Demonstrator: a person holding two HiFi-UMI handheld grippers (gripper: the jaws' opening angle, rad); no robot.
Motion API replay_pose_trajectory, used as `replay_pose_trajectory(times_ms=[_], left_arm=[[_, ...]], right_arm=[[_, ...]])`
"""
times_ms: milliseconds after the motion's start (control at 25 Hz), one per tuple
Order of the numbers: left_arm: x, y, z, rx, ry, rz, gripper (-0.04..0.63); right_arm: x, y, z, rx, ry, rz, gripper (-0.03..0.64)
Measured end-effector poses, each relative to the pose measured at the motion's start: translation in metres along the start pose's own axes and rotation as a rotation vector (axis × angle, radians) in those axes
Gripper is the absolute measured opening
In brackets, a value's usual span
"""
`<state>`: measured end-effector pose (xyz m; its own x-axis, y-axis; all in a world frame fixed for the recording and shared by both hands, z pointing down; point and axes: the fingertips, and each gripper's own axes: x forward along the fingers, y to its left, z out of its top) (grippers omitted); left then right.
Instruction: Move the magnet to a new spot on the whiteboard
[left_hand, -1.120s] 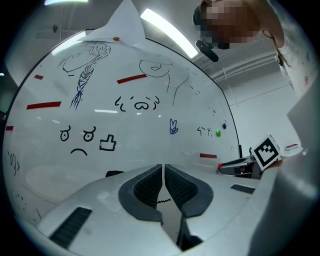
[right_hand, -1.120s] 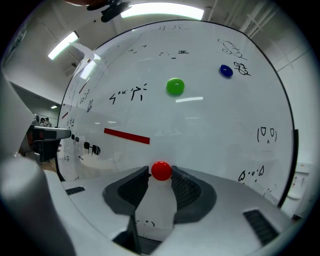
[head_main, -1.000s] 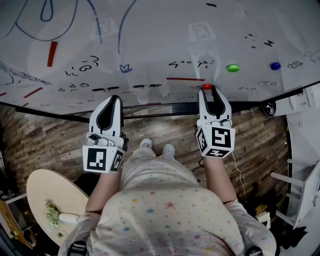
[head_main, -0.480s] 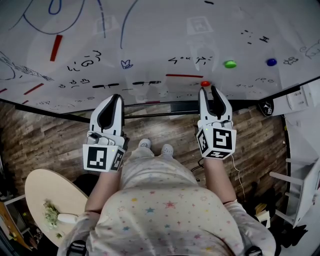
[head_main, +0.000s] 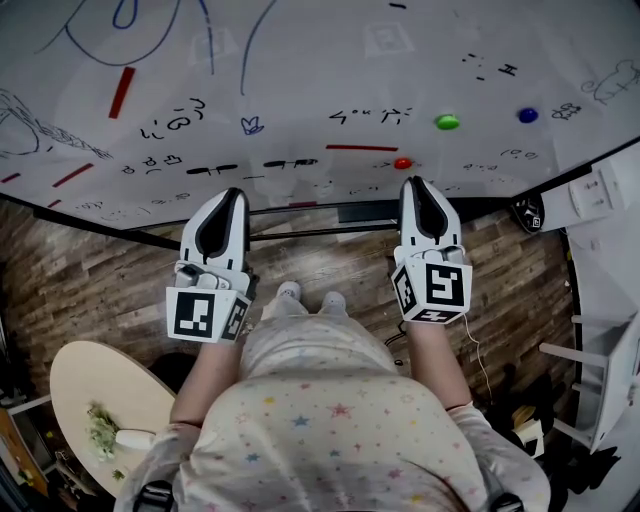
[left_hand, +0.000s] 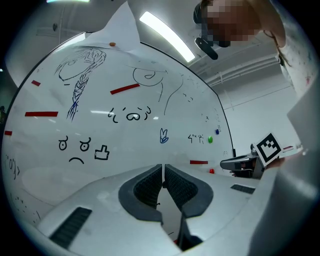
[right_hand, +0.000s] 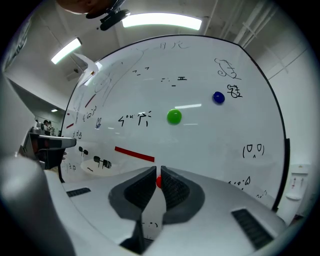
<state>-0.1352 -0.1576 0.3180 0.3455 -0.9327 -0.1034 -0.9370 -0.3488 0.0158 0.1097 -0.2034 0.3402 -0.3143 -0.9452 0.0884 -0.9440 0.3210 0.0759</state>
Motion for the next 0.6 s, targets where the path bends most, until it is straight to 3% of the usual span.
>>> replay_pose_trajectory(times_ms=[600], left_arm=[[0.001,-0.018,0.009,0.013,-0.01,0.018,0.026]], right_arm=[[-0.026,-0.014,0.012,-0.003,-0.023,0.019,0.0]])
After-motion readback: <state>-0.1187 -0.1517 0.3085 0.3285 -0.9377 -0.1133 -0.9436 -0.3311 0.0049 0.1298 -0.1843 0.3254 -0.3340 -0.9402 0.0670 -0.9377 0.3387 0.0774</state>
